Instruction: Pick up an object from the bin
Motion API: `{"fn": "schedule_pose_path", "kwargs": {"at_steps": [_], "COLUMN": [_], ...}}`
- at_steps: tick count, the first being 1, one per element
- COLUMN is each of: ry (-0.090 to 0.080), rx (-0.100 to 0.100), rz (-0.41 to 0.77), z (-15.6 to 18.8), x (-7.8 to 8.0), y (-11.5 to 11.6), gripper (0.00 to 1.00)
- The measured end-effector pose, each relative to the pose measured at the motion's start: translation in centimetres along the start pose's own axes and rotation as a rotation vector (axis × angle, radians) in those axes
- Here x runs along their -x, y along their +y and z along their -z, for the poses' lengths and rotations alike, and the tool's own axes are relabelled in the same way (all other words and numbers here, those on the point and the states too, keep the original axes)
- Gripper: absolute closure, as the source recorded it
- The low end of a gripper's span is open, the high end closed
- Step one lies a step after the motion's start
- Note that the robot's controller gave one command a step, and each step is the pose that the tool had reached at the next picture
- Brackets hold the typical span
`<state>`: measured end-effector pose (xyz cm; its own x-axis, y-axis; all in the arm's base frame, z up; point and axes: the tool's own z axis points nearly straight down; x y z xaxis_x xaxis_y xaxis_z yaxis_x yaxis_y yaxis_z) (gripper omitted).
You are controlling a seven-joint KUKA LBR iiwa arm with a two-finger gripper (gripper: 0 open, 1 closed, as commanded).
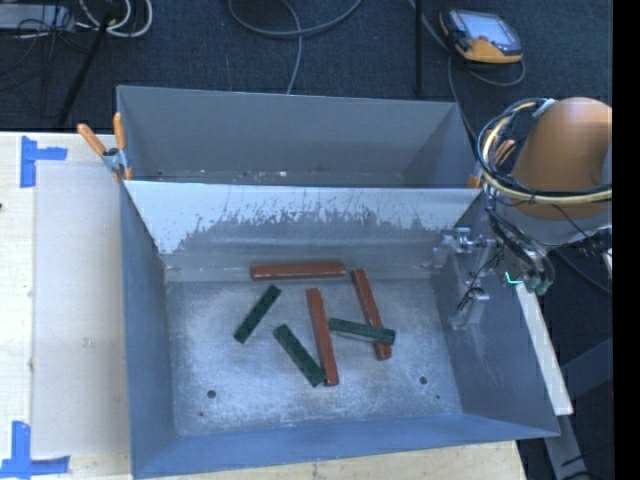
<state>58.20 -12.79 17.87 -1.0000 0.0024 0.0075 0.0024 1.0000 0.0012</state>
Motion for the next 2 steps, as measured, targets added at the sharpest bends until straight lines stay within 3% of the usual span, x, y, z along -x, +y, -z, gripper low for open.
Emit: {"fn": "schedule_pose_path", "kwargs": {"at_steps": [1, 2], "ry": [-0.001, -0.011], "rx": [0.001, 0.000], "rz": [-0.212, -0.330], "z": [-11.2, -7.8], "x": [1.2, 2.1], "y": [7.4, 4.3], "gripper": [0.00, 0.00]}}
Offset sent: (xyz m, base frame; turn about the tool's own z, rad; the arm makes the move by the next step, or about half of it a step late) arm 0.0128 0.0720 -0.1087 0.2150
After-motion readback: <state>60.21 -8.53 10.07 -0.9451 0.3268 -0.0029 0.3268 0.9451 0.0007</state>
